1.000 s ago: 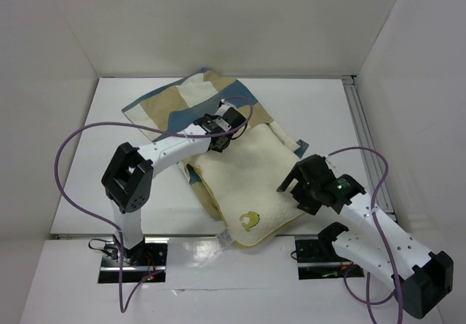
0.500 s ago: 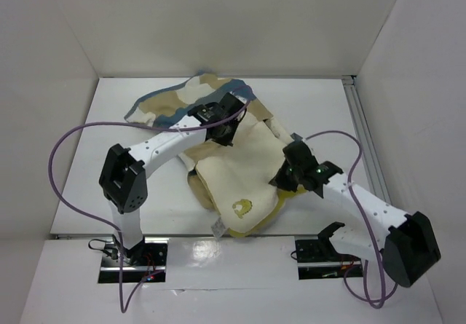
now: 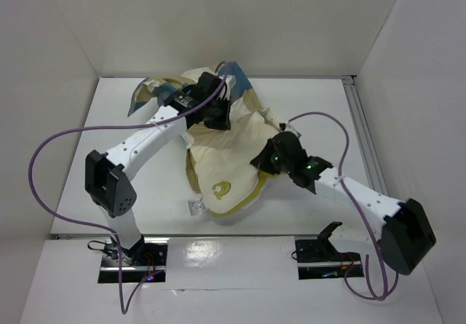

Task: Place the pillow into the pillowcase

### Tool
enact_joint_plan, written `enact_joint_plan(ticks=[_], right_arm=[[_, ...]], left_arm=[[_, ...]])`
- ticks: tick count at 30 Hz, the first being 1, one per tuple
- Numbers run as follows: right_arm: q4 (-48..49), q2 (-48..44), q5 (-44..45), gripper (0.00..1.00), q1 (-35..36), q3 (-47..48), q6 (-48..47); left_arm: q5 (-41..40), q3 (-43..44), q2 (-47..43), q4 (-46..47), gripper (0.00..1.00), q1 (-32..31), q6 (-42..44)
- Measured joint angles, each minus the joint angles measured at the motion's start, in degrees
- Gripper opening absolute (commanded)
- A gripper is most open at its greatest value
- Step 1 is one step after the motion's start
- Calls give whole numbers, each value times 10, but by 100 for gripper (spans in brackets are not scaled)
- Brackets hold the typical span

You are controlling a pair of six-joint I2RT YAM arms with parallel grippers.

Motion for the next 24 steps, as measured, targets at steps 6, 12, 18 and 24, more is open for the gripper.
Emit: enact_joint_plan(ticks=[6,12,18,24], right_arm=[[106,92,-66,49,60,-89,10],[12,175,-81,99,139,124,-94],[-57,83,13,71,36,137,-152],[-59,164,7,95,-155,148,-191]], left_arm=[[-38,-26,44,-31,63,48,-26],[-45,3,28,-41,82,88,-30],[-74,1,-37,-52,78,116,-29],[-70,-2,-61,-49,83,69,-31]])
